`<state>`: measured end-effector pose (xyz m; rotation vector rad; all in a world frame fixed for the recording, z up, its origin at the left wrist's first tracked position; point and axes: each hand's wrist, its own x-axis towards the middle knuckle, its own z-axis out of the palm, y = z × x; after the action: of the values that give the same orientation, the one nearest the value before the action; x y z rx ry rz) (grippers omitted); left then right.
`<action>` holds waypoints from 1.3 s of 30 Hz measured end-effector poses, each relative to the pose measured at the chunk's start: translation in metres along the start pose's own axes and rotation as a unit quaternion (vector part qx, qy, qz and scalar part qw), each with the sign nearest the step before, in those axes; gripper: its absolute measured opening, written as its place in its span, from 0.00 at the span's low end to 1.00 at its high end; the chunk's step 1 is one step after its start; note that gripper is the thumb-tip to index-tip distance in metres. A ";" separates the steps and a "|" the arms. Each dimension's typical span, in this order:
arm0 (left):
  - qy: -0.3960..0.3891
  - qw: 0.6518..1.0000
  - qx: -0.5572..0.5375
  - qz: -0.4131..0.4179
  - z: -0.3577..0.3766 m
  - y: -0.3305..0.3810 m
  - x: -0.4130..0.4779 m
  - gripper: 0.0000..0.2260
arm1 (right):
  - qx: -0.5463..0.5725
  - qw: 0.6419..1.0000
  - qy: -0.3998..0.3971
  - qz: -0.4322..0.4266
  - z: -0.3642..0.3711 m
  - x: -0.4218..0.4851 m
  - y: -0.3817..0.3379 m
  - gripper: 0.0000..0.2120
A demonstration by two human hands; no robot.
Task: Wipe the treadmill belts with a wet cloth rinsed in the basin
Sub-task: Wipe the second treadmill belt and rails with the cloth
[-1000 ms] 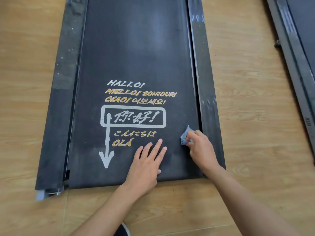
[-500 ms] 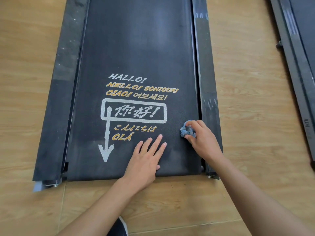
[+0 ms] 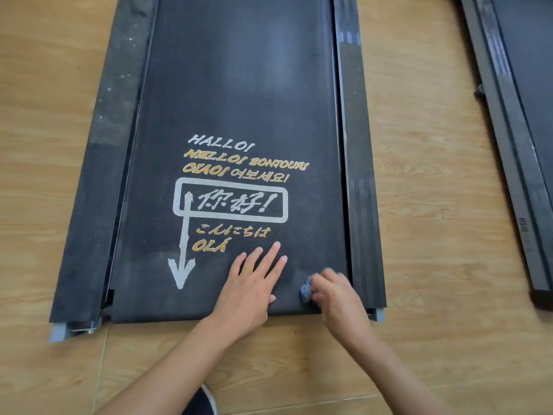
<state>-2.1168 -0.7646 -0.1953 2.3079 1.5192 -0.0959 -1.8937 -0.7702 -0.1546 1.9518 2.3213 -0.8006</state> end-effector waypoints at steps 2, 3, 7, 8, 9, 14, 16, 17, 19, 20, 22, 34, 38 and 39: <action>-0.008 1.000 -0.014 0.003 -0.003 -0.002 0.001 0.40 | -0.006 0.999 0.035 -0.014 -0.006 0.050 -0.012 0.12; -0.010 1.000 -0.017 0.001 -0.004 -0.002 -0.001 0.40 | -0.002 0.999 0.045 -0.004 -0.011 0.075 -0.020 0.12; 0.010 0.998 -0.054 -0.020 -0.007 -0.004 -0.005 0.44 | 0.017 0.998 0.061 0.023 -0.011 0.100 -0.035 0.13; 0.007 0.997 -0.077 -0.029 -0.007 -0.004 -0.006 0.46 | 0.010 0.998 0.058 0.022 -0.005 0.080 -0.039 0.15; -0.008 0.994 -0.105 -0.036 -0.009 -0.005 -0.007 0.47 | 0.007 0.998 0.052 0.022 0.004 0.053 -0.042 0.17; -0.014 0.991 -0.135 -0.017 -0.011 -0.008 -0.011 0.44 | 0.035 0.998 0.011 0.051 0.027 -0.019 -0.044 0.16; -0.013 0.991 -0.136 -0.009 -0.011 -0.010 -0.013 0.43 | 0.032 0.999 0.007 0.040 0.020 -0.001 -0.039 0.13; -0.004 0.991 -0.134 -0.004 -0.012 -0.011 -0.014 0.42 | 0.027 0.999 0.024 0.035 0.014 0.016 -0.037 0.12; 0.024 0.992 -0.125 0.003 -0.013 -0.015 -0.018 0.39 | 0.013 0.998 0.056 0.040 0.002 0.058 -0.032 0.11; 0.033 0.993 -0.114 0.004 -0.012 -0.017 -0.023 0.38 | 0.007 0.997 0.066 0.047 -0.004 0.076 -0.029 0.10; 0.061 0.994 -0.085 -0.010 -0.009 -0.023 -0.035 0.35 | 0.008 0.996 0.075 0.054 -0.008 0.092 -0.029 0.09; 0.090 0.990 -0.045 -0.102 0.002 -0.048 -0.058 0.36 | -0.015 0.999 -0.015 -0.042 0.038 -0.015 -0.049 0.15; 0.073 0.990 -0.055 -0.103 0.002 -0.047 -0.059 0.38 | 0.022 1.000 0.014 -0.013 0.035 -0.012 -0.058 0.10; 0.071 0.991 -0.054 -0.103 0.001 -0.048 -0.059 0.38 | 0.037 0.999 0.035 0.001 0.034 0.001 -0.064 0.09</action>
<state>-2.1837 -0.7999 -0.1944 2.1068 1.7844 0.0975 -1.9632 -0.7886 -0.1604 2.0426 2.3600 -0.8429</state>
